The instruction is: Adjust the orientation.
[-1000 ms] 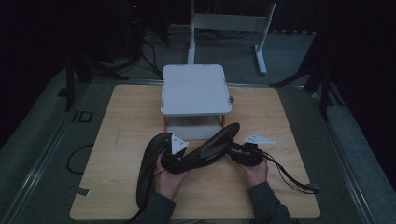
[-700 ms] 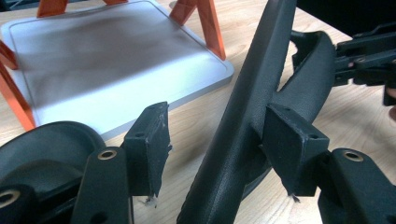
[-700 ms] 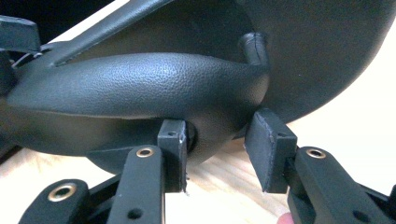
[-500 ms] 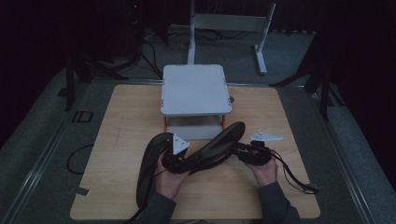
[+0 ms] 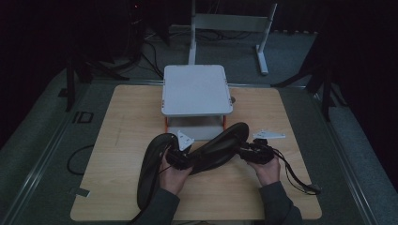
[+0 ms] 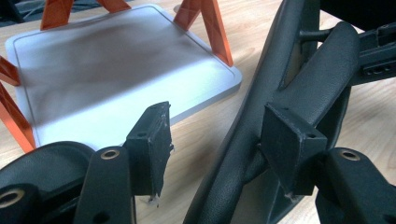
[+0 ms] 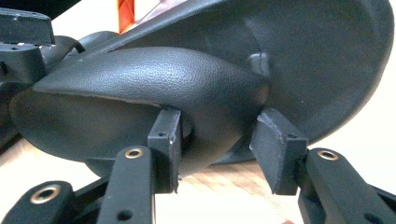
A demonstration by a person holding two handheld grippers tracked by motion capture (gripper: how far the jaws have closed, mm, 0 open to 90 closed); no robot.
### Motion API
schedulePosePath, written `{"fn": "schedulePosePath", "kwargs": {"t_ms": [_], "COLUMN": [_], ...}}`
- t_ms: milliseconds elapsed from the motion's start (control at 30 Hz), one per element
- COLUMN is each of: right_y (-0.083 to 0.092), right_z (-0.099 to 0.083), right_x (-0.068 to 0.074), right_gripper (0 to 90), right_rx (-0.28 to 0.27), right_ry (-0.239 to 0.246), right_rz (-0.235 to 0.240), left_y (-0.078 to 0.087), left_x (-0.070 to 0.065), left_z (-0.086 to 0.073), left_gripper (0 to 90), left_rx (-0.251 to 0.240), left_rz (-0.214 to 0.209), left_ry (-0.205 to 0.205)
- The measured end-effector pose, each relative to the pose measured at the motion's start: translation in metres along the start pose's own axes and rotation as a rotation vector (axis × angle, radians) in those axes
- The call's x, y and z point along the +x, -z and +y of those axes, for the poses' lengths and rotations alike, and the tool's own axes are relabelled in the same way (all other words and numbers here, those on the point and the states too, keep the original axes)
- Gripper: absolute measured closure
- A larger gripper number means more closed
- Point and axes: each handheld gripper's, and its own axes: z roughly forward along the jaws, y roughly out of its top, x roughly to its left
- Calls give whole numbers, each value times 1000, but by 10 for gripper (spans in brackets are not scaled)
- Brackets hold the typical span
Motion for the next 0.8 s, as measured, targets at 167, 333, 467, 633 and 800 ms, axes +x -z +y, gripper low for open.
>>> {"fn": "schedulePosePath", "kwargs": {"t_ms": [167, 333, 467, 633, 800], "right_y": [3, 11, 14, 15, 15], "right_z": [3, 2, -3, -7, -14], "right_x": [0, 2, 7, 9, 5], "right_gripper": [433, 351, 325, 326, 326], "right_rx": [-24, -65, -91, -80, -62], "right_ry": [-9, 42, 91, 138, 146], "right_rz": [-9, -28, -42, -96, -138], "left_y": [-4, -11, -18, -22, -24], "left_x": [4, 1, -8, -13, -13], "left_z": [2, -5, -19, -29, -35], "left_gripper": [443, 466, 451, 447, 448], "left_rx": [21, 97, 132, 170, 191], "left_rz": [23, 29, -18, -44, -71], "left_ry": [14, -33, -52, -63, -51]}}
